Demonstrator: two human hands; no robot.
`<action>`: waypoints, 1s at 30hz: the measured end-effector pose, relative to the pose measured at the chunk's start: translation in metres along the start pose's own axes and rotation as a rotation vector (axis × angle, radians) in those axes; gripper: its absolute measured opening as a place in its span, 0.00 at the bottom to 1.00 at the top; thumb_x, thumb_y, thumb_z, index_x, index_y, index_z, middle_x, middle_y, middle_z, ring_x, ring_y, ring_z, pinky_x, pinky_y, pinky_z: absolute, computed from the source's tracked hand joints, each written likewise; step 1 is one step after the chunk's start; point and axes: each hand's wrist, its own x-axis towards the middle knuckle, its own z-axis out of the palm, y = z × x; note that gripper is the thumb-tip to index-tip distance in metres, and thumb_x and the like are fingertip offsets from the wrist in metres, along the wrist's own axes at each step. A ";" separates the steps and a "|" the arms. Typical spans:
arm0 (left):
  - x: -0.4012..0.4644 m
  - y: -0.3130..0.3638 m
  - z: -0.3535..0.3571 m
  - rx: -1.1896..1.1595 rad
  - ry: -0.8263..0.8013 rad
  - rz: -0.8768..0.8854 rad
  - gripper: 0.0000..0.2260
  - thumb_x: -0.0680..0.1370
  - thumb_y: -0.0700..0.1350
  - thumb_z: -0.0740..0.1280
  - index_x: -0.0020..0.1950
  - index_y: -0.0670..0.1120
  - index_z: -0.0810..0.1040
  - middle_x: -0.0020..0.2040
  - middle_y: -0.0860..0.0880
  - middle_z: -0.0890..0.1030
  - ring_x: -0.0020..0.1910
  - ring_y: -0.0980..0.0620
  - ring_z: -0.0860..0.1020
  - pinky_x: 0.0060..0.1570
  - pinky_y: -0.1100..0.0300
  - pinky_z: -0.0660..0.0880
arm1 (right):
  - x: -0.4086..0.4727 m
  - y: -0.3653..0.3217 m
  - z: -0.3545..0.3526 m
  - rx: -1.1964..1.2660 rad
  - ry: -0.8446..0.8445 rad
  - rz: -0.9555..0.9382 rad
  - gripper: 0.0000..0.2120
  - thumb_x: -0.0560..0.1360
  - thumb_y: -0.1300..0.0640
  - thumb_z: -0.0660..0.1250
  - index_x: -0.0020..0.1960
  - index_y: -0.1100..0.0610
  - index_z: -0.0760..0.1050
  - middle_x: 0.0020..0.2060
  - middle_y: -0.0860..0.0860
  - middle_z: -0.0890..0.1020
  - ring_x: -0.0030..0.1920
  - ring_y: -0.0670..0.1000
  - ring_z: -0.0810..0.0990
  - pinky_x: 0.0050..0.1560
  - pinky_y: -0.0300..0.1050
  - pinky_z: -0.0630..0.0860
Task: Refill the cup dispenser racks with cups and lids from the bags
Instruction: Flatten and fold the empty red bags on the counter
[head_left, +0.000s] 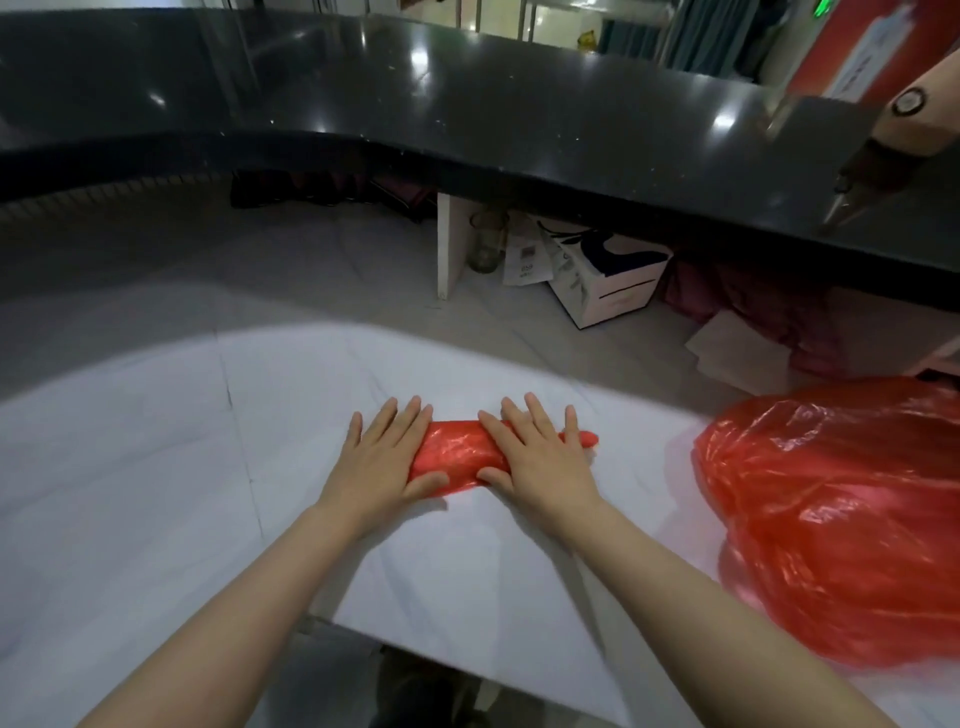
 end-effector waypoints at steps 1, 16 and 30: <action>0.006 -0.002 -0.003 0.028 -0.019 0.053 0.46 0.67 0.76 0.41 0.78 0.52 0.42 0.77 0.56 0.41 0.77 0.51 0.40 0.74 0.45 0.38 | 0.007 0.003 -0.004 -0.027 0.012 0.035 0.33 0.78 0.35 0.52 0.78 0.46 0.48 0.78 0.49 0.52 0.78 0.54 0.44 0.71 0.65 0.37; 0.052 -0.004 -0.032 0.039 0.273 0.292 0.26 0.69 0.43 0.71 0.68 0.45 0.75 0.65 0.46 0.77 0.65 0.43 0.74 0.69 0.39 0.59 | 0.005 0.016 -0.004 0.123 0.227 0.118 0.30 0.73 0.59 0.64 0.74 0.49 0.64 0.70 0.49 0.71 0.69 0.54 0.68 0.73 0.57 0.49; 0.047 0.033 -0.069 0.076 0.274 0.420 0.35 0.78 0.66 0.46 0.78 0.44 0.52 0.77 0.49 0.50 0.76 0.50 0.48 0.74 0.51 0.45 | -0.025 0.058 -0.060 0.196 0.254 0.166 0.29 0.79 0.46 0.60 0.77 0.49 0.56 0.77 0.44 0.50 0.76 0.42 0.41 0.74 0.50 0.36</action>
